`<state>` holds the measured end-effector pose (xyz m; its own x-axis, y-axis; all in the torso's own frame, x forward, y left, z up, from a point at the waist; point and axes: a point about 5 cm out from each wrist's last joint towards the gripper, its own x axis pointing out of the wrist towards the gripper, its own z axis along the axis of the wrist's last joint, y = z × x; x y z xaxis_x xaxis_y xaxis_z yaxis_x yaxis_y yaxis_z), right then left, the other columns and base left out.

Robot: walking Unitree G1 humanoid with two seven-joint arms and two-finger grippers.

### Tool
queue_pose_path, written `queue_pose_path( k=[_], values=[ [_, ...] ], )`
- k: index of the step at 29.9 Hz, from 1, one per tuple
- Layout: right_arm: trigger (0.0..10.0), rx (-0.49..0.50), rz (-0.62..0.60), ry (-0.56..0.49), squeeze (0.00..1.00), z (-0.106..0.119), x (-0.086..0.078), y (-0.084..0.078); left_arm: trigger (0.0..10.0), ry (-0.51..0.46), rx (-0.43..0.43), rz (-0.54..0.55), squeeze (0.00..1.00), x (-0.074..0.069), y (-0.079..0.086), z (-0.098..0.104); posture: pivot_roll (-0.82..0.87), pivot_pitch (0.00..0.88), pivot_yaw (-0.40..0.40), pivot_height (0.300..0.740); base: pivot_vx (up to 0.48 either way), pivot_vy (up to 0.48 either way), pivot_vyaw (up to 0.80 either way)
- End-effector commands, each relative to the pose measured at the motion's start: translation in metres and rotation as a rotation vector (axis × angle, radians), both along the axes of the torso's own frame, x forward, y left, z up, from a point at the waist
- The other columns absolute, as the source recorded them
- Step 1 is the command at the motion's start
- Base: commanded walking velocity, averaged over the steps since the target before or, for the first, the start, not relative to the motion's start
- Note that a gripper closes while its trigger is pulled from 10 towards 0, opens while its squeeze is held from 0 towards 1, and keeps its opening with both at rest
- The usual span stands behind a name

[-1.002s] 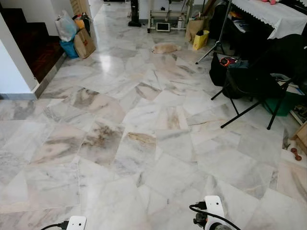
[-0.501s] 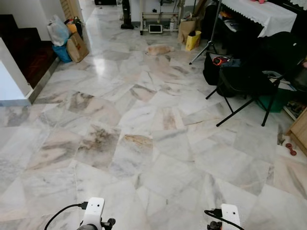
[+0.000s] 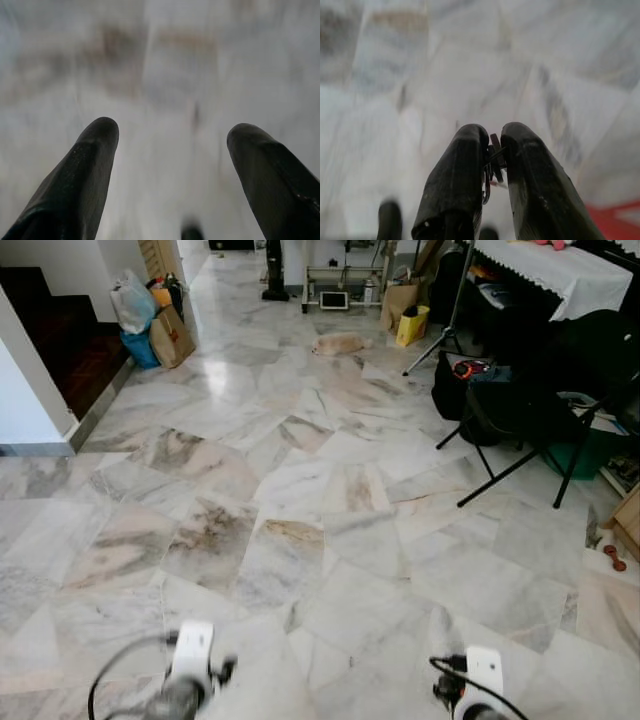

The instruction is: Hang keys on a hook

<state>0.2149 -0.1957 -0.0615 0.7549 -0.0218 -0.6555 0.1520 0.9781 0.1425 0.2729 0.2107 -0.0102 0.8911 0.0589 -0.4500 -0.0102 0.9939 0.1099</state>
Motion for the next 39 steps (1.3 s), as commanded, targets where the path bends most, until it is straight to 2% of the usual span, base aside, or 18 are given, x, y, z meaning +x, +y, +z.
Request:
queue_pose_path(
  k=[1, 3, 4, 6, 10, 14, 19, 23, 25, 30, 32, 36, 39],
  values=[
    [10.0, -0.012, -0.025, -0.058, 0.00, 0.007, 0.007, -0.007, 10.0, -0.044, -0.006, 0.007, 0.00, 0.002, 0.001, 0.005, 0.07, 0.000, -0.039, 0.740, 0.000, 0.000, 0.00],
    [10.0, -0.012, -0.027, -0.136, 0.00, 0.020, 0.026, -0.006, 10.0, -0.089, 0.013, -0.018, 0.00, 0.007, -0.001, 0.012, 0.07, 0.000, -0.038, 0.740, 0.000, 0.000, 0.00],
    [10.0, -0.017, -0.024, -0.196, 0.00, 0.033, 0.041, -0.006, 10.0, -0.133, 0.014, -0.033, 0.00, 0.011, -0.004, 0.018, 0.06, 0.000, -0.037, 0.740, 0.000, 0.000, 0.00],
    [10.0, -0.018, -0.024, -0.238, 0.00, 0.039, 0.048, -0.006, 10.0, -0.174, 0.016, -0.043, 0.00, 0.014, -0.007, 0.023, 0.06, 0.000, -0.038, 0.740, 0.000, 0.000, 0.00],
    [10.0, -0.016, -0.032, -0.390, 0.00, 0.060, 0.063, -0.011, 10.0, -0.301, 0.052, -0.117, 0.00, 0.016, -0.018, 0.039, 0.06, 0.000, -0.042, 0.740, 0.000, 0.000, 0.00],
    [10.0, -0.046, -0.028, -0.536, 0.00, 0.081, 0.069, -0.014, 10.0, -0.403, 0.025, -0.089, 0.00, 0.013, -0.023, 0.053, 0.05, 0.000, -0.051, 0.740, 0.000, 0.000, 0.00],
    [10.0, -0.052, -0.016, -0.575, 0.00, 0.085, 0.067, -0.009, 10.0, -0.458, -0.010, -0.068, 0.00, 0.012, -0.026, 0.061, 0.05, 0.000, -0.057, 0.740, 0.000, 0.000, 0.00],
    [10.0, -0.045, -0.010, -0.571, 0.00, 0.084, 0.066, -0.003, 10.0, -0.459, -0.033, -0.079, 0.00, 0.011, -0.029, 0.061, 0.02, 0.000, -0.057, 0.740, 0.000, 0.000, 0.00],
    [10.0, -0.023, -0.008, -0.553, 0.00, 0.082, 0.063, 0.003, 10.0, -0.467, -0.048, -0.098, 0.00, 0.009, -0.033, 0.064, 0.02, 0.000, -0.056, 0.740, 0.000, 0.000, -0.80],
    [10.0, -0.032, -0.009, -0.543, 0.00, 0.082, 0.061, 0.002, 10.0, -0.451, -0.078, -0.094, 0.00, 0.011, -0.034, 0.065, 0.02, 0.000, -0.052, 0.740, 0.000, 0.000, -0.80],
    [10.0, -0.034, -0.017, -0.540, 0.00, 0.082, 0.061, 0.001, 10.0, -0.452, -0.132, -0.089, 0.00, 0.011, -0.036, 0.066, 0.01, 0.000, -0.050, 0.740, 0.000, 0.000, -0.80],
    [10.0, -0.033, -0.017, -0.543, 0.00, 0.084, 0.060, 0.002, 10.0, -0.449, -0.082, -0.111, 0.00, 0.013, -0.036, 0.067, 0.01, 0.000, -0.045, 0.740, 0.000, 0.000, -0.80],
    [10.0, -0.032, -0.020, -0.537, 0.00, 0.084, 0.060, 0.003, 10.0, -0.455, -0.085, -0.114, 0.00, 0.015, -0.037, 0.070, 0.02, 0.000, -0.043, 0.740, 0.000, 0.000, -0.80]
  ],
)
